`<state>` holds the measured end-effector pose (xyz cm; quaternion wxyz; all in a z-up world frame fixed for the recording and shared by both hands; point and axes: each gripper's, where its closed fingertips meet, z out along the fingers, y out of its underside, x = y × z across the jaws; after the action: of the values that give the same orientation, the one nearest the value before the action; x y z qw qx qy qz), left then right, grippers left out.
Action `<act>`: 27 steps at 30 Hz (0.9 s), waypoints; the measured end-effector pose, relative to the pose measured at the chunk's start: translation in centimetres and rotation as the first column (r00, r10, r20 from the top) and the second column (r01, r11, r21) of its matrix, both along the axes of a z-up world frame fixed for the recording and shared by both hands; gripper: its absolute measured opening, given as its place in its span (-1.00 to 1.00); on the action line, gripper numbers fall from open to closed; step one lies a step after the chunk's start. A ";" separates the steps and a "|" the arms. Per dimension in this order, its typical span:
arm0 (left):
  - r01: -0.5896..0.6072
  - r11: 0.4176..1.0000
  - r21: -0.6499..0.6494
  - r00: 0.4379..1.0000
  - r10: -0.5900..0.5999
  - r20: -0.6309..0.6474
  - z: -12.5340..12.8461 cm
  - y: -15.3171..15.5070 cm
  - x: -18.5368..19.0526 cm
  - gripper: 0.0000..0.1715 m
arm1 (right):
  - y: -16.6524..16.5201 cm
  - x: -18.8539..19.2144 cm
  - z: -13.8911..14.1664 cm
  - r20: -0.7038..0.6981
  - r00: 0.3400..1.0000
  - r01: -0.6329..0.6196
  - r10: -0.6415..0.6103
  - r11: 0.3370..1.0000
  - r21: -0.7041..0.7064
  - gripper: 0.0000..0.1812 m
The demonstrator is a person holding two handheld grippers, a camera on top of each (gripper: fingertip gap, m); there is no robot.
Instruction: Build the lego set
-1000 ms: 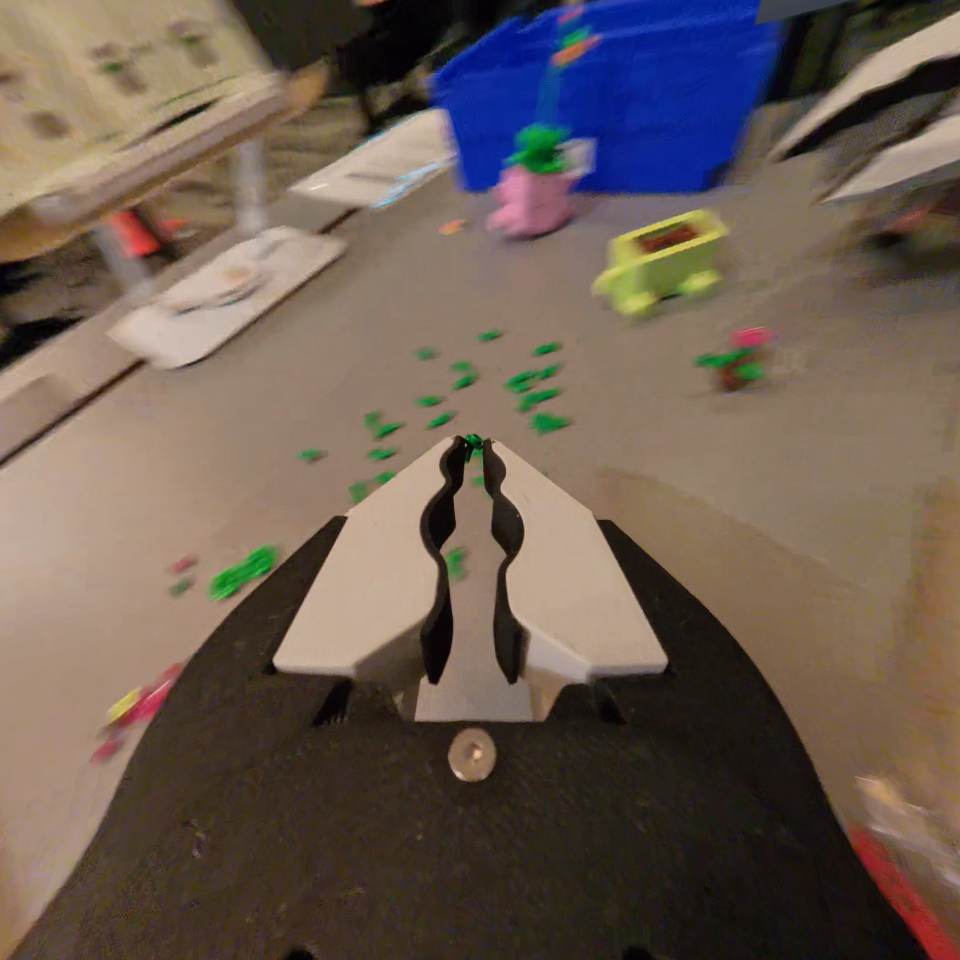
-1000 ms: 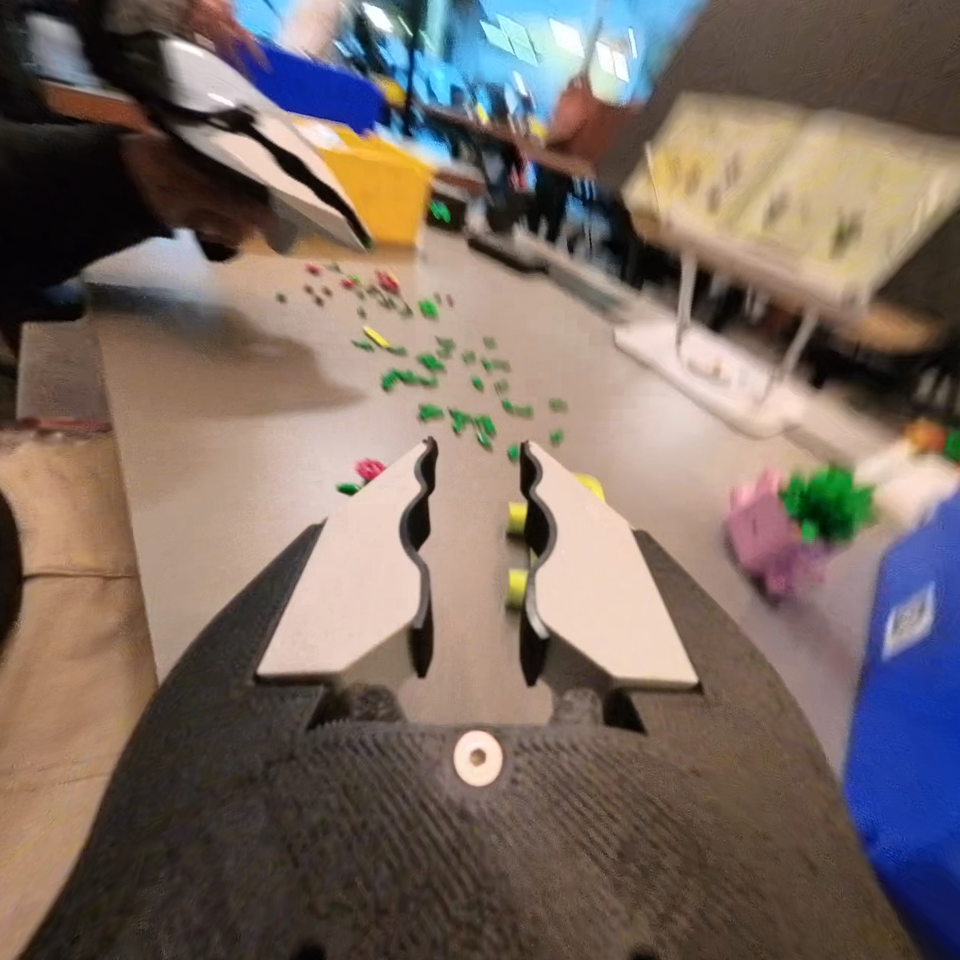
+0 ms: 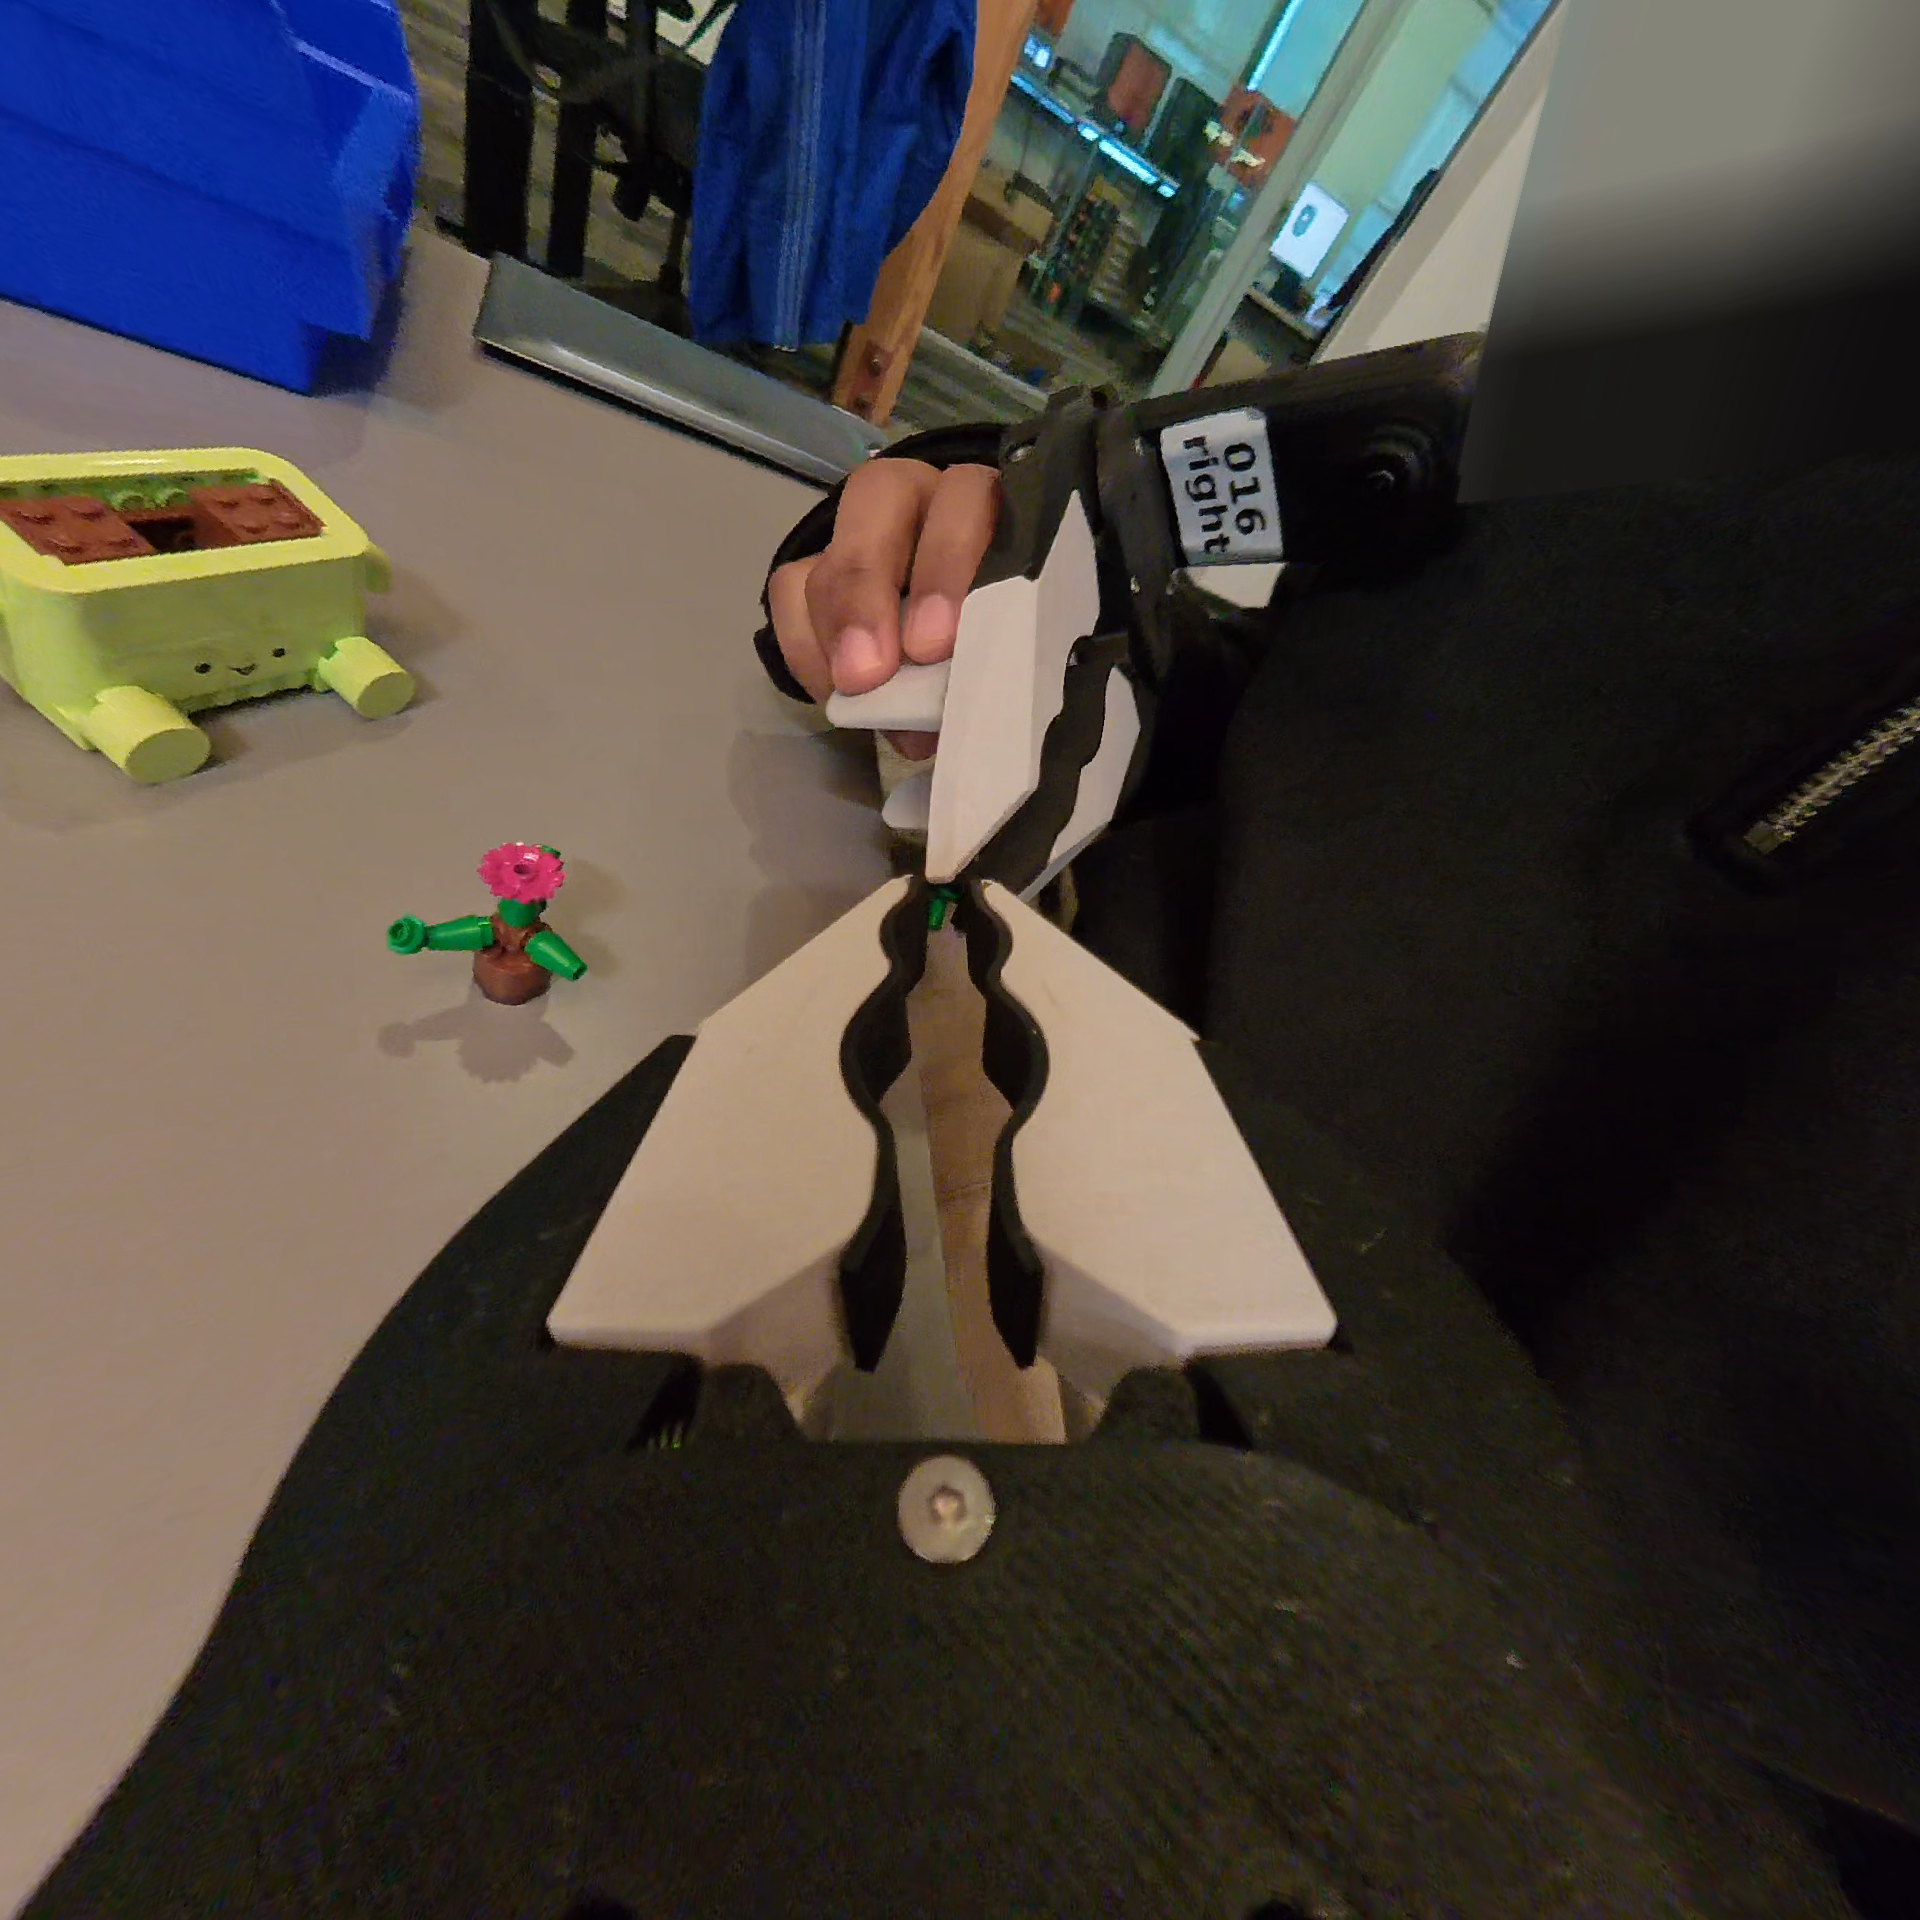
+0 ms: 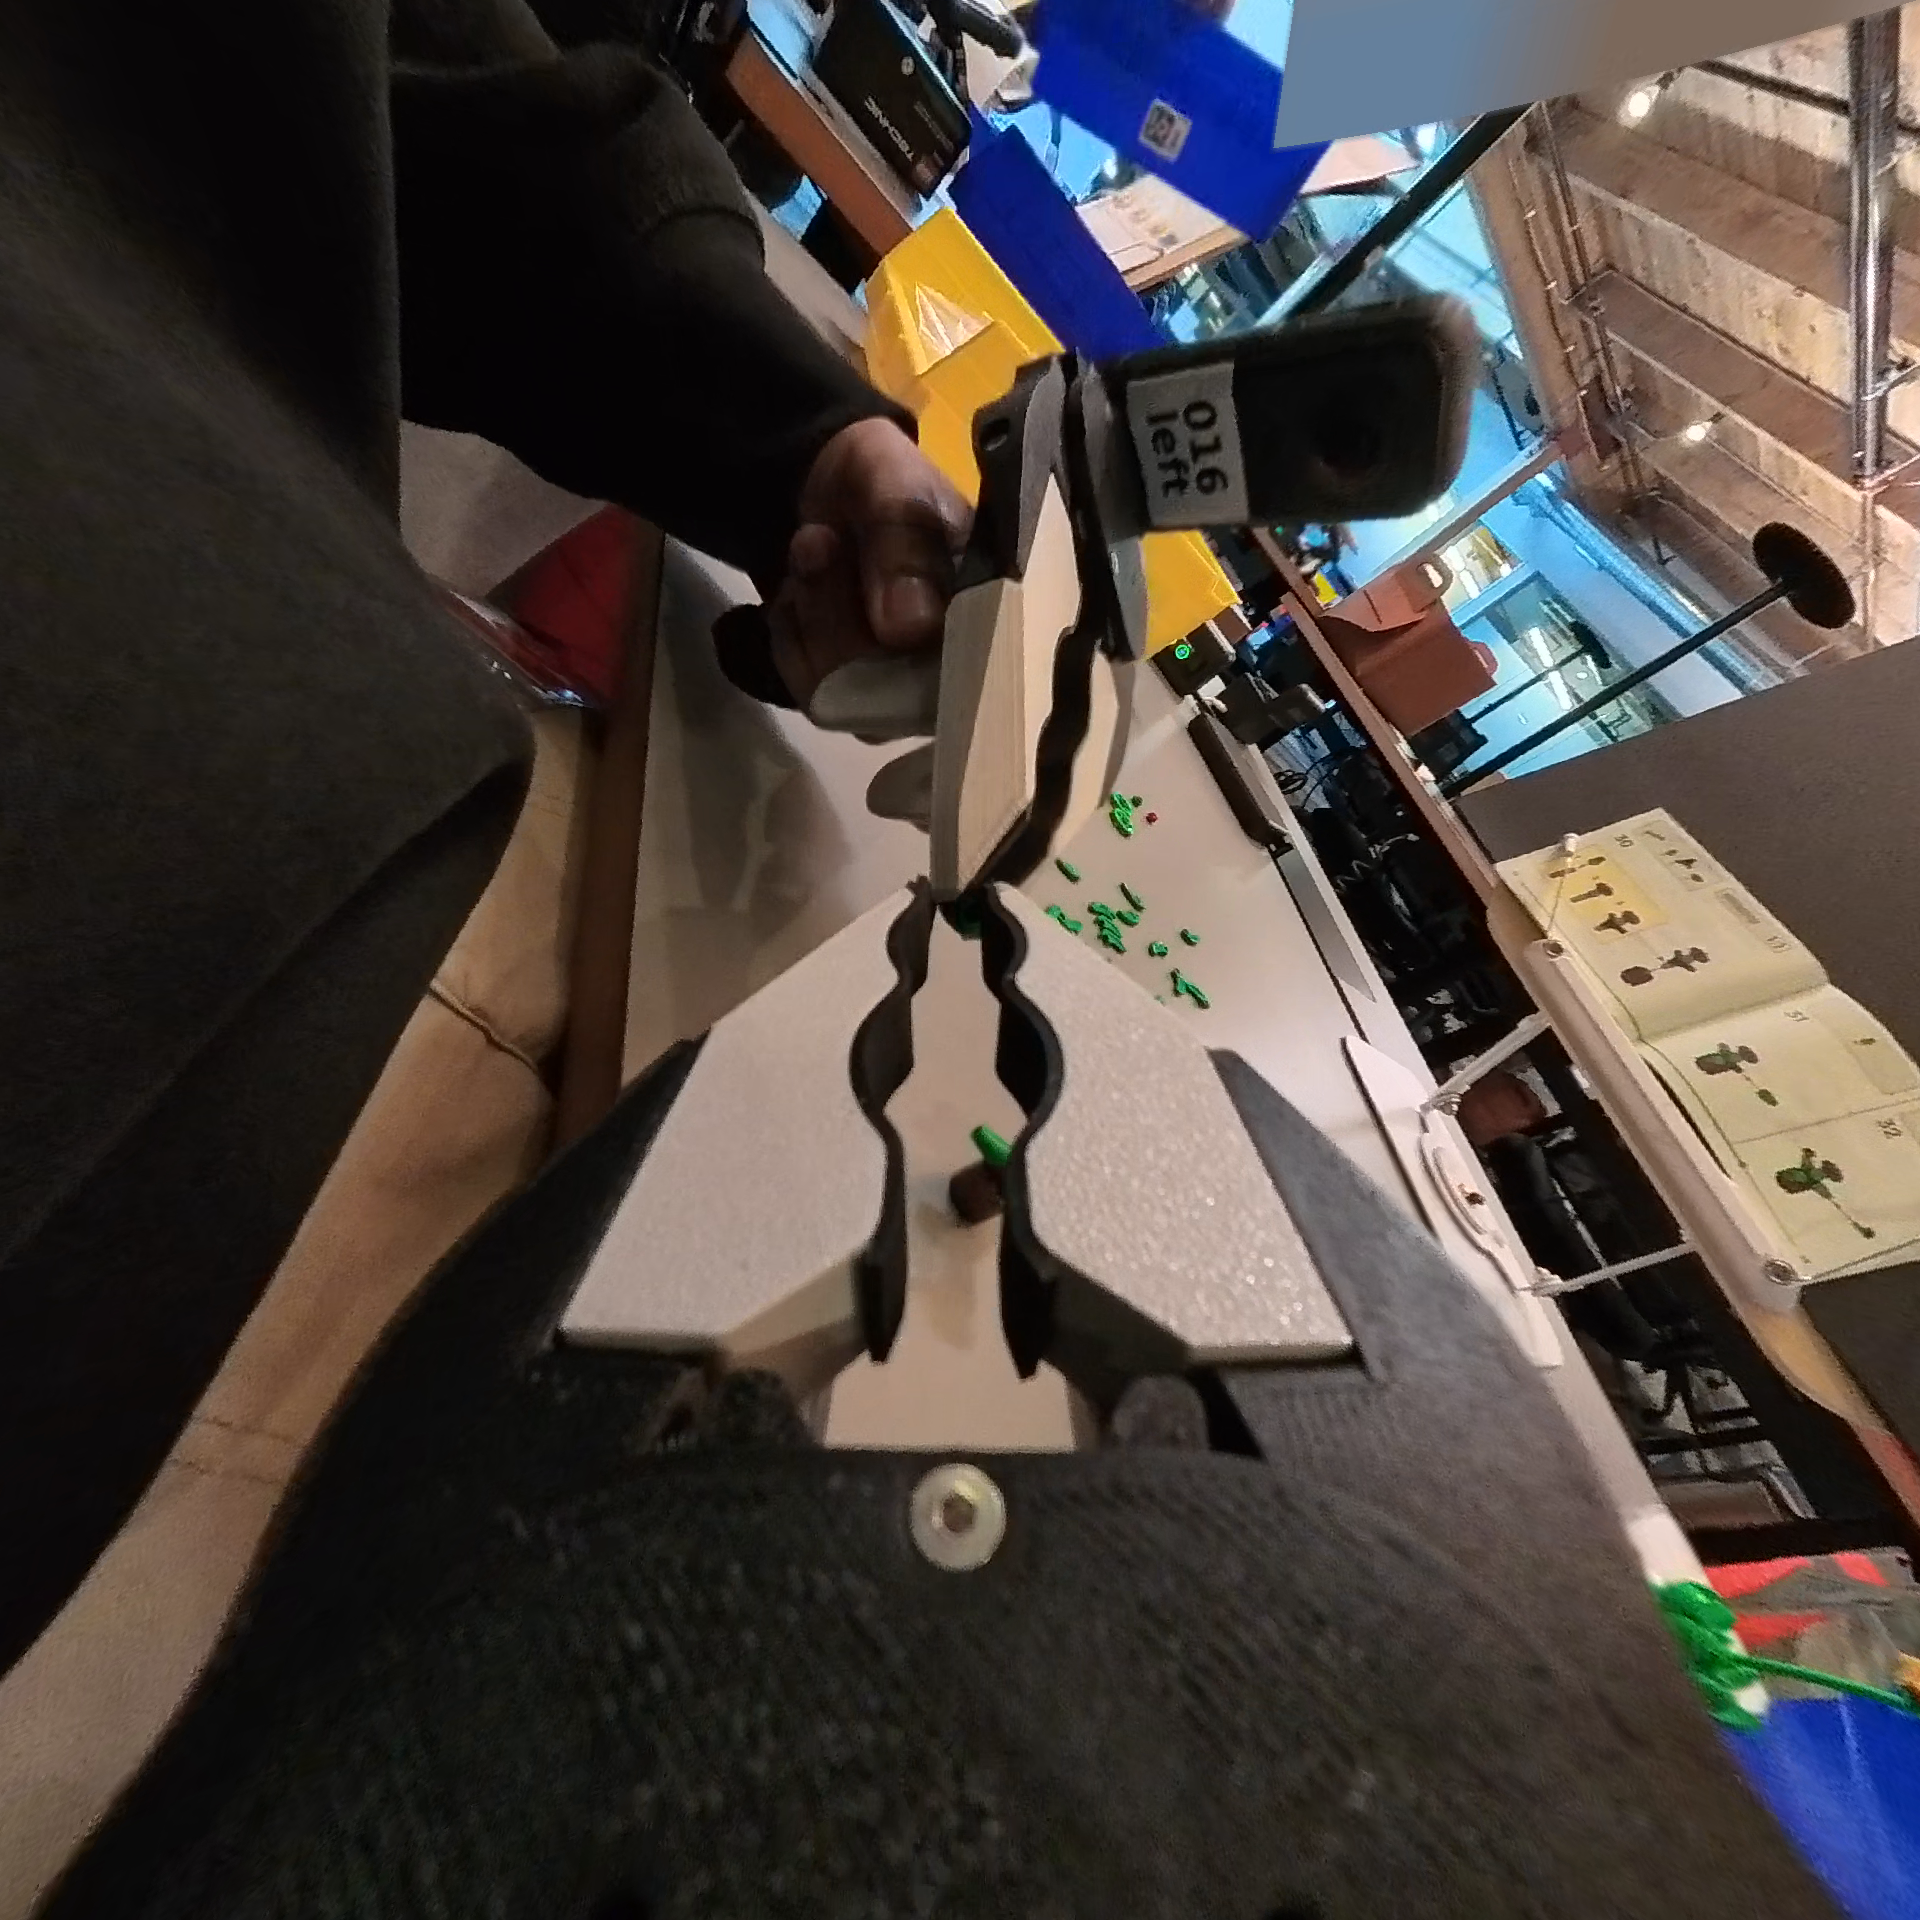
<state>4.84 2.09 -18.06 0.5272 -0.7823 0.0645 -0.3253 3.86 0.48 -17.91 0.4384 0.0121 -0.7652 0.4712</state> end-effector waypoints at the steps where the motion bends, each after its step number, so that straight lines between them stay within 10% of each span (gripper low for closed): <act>1: 0.009 1.000 0.007 1.000 -0.010 0.026 0.2 -0.1 0.1 -0.96 | -0.1 0.1 0.2 0.000 1.000 -0.005 0.005 1.000 -0.013 -0.92; 16: 0.030 0.998 0.049 0.985 -0.038 0.170 1.3 -0.2 0.1 -0.76 | 0.7 0.1 1.3 0.051 0.999 0.010 -0.004 0.993 -0.117 -0.96; 27: 0.032 0.992 0.120 0.959 -0.064 0.278 2.3 0.0 0.2 -0.99 | 0.7 0.4 2.7 0.032 0.999 -0.012 0.020 0.976 -0.218 -0.96</act>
<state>5.06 2.13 -15.81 0.5670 -0.6949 0.0265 -0.4415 4.23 1.20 -15.21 0.4203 -0.0378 -0.7162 0.5558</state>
